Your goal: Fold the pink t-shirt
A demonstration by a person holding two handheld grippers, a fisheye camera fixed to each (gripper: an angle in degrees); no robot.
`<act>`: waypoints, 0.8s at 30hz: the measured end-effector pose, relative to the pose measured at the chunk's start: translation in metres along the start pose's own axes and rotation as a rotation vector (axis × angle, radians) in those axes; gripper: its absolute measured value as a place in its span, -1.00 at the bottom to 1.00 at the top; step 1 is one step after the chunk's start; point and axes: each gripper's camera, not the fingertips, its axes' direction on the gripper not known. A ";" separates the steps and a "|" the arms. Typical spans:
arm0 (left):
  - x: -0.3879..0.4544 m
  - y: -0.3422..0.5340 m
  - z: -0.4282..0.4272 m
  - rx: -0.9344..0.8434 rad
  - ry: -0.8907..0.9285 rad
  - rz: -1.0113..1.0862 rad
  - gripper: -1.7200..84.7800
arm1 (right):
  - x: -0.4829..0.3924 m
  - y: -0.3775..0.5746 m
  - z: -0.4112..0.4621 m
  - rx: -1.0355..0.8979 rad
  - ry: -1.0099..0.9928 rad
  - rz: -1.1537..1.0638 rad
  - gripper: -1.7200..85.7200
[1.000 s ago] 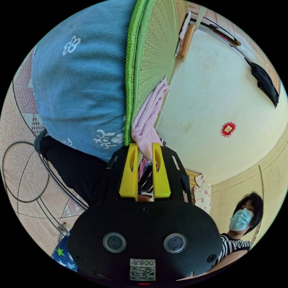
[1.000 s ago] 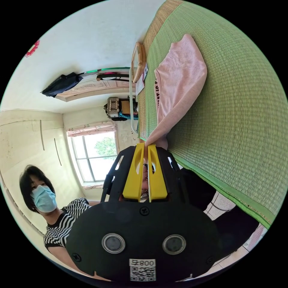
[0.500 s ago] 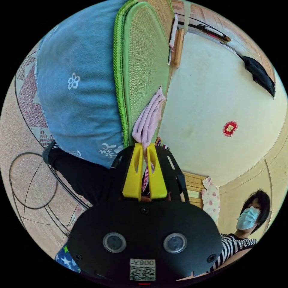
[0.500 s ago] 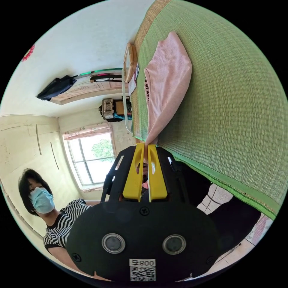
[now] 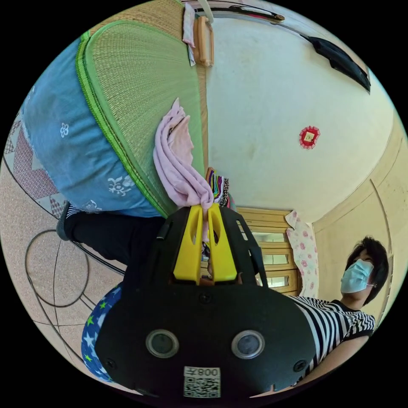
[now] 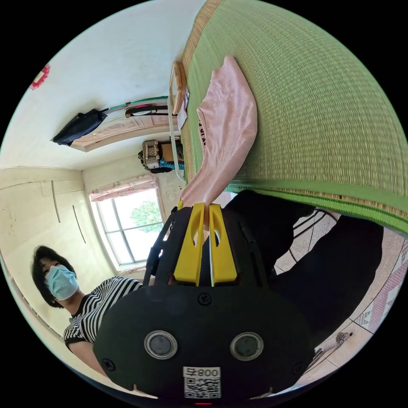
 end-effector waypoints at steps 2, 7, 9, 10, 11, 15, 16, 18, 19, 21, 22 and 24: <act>0.006 0.014 0.018 -0.019 0.030 0.032 -0.91 | -0.009 0.028 -0.013 0.007 -0.020 -0.015 -0.93; 0.025 0.037 0.058 -0.063 0.061 0.135 -0.91 | -0.030 0.086 -0.046 0.035 -0.071 -0.066 -0.93; 0.034 0.044 0.076 -0.083 0.070 0.180 -0.91 | -0.040 0.109 -0.061 0.053 -0.097 -0.092 -0.93; 0.040 0.048 0.089 -0.099 0.079 0.211 -0.91 | -0.047 0.124 -0.072 0.069 -0.115 -0.111 -0.93; 0.046 0.053 0.103 -0.116 0.089 0.241 -0.91 | -0.054 0.139 -0.083 0.085 -0.134 -0.130 -0.93; 0.064 0.064 0.149 -0.169 0.127 0.323 -0.92 | -0.076 0.186 -0.119 0.147 -0.197 -0.188 -0.93; 0.069 0.068 0.166 -0.187 0.142 0.349 -0.92 | -0.085 0.201 -0.132 0.168 -0.220 -0.212 -0.93; 0.078 0.072 0.192 -0.212 0.163 0.389 -0.92 | -0.099 0.224 -0.152 0.200 -0.248 -0.254 -0.93; 0.083 0.075 0.211 -0.231 0.179 0.415 -0.92 | -0.109 0.239 -0.166 0.221 -0.263 -0.282 -0.93; 0.091 0.077 0.241 -0.262 0.200 0.454 -0.92 | -0.124 0.260 -0.188 0.255 -0.279 -0.324 -0.93; 0.096 0.078 0.263 -0.281 0.207 0.477 -0.92 | -0.134 0.273 -0.204 0.280 -0.285 -0.351 -0.93; 0.102 0.077 0.300 -0.317 0.220 0.511 -0.92 | -0.148 0.291 -0.230 0.318 -0.291 -0.389 -0.93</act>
